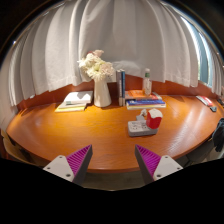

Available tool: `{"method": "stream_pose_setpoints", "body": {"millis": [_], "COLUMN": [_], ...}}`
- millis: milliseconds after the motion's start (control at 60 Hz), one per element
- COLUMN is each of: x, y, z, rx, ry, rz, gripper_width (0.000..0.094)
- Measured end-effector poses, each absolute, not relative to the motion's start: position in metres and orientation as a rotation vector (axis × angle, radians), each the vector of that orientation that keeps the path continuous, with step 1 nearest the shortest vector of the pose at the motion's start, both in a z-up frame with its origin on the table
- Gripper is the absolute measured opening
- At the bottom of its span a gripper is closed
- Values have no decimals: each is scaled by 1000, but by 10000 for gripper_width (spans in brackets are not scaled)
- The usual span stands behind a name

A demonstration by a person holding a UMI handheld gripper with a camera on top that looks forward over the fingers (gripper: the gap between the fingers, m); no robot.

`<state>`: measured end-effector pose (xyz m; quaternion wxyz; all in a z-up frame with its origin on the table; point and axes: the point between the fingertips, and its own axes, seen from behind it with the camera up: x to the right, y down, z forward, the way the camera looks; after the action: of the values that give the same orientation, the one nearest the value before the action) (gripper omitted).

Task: Unplug charger

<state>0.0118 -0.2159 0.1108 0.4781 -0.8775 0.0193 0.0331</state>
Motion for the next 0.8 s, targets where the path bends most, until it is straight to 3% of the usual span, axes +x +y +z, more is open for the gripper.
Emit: {"method": "stream_pose_setpoints", "body": {"millis": [233,483,517,583,800], "x": [148,201,199,191,191], "y": [-149,-46,-38,-29,-27], "z": [55,41,40,35,39], "rx": [-2182,-2137,-2136,-2148,-2234], "ry": [102,81,71,49,107], "rz": [-103,-95,-78,-37,5], "gripper_width": [846,838,789,493,402]}}
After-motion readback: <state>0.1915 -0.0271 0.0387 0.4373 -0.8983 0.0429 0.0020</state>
